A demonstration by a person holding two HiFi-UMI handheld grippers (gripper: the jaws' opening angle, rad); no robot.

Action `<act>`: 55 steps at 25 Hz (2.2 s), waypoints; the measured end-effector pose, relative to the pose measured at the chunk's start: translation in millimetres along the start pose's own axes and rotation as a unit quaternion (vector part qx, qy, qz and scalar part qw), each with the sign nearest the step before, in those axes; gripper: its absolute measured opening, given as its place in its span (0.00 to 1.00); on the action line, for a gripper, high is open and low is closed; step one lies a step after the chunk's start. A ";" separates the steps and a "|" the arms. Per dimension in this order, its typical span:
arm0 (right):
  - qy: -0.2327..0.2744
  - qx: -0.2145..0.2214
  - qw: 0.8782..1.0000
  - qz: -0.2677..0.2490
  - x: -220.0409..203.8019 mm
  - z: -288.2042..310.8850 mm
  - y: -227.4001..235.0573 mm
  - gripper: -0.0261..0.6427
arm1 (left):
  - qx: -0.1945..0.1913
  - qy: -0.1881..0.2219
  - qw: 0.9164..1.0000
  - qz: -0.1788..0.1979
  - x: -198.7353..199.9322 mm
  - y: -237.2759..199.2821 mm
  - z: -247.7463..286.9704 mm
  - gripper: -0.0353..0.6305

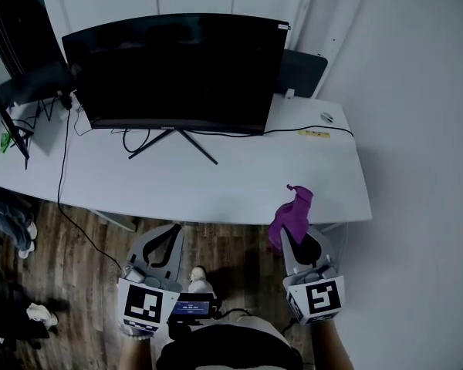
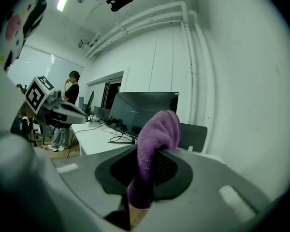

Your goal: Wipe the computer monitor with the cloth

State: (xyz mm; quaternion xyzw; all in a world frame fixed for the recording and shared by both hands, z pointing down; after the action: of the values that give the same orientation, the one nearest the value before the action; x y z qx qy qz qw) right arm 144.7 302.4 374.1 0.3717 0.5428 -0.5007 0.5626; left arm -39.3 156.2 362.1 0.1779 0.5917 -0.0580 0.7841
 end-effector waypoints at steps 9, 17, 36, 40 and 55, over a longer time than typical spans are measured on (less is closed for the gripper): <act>0.004 -0.032 0.999 -0.024 33.1 76.7 -8.0 0.14 | -0.021 0.011 1.000 0.003 0.2 -80.0 37.9 0.06; 0.015 -0.075 0.996 -0.043 61.5 133.3 -1.6 0.14 | -0.042 0.026 0.999 0.002 -2.9 -134.9 66.3 0.06; 0.058 -0.149 0.975 -0.152 143.9 201.0 112.7 0.14 | -0.039 0.031 0.999 0.000 6.7 -164.6 100.3 0.06; 0.063 -0.146 0.974 -0.160 159.1 222.7 138.3 0.14 | -0.024 0.031 0.999 -0.003 13.8 -167.5 105.1 0.06; 0.066 -0.123 0.967 -0.215 193.0 285.9 200.0 0.14 | 0.022 0.029 0.999 0.001 34.3 -177.1 139.3 0.06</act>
State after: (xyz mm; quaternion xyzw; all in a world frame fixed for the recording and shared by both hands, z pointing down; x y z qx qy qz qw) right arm 388.8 41.0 197.7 0.2064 0.7036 -0.5132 0.4461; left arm 43.7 -52.8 325.3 0.1974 0.6125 -0.0650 0.7626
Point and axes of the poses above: the fingertips, and each gripper's own axes: z forward along the fingers, y to its right, x out of its top, the point moved 4 cm from there along -z, backward along the fingers, and after that the axes turned 2 degrees about y, right-handed, at the moved point
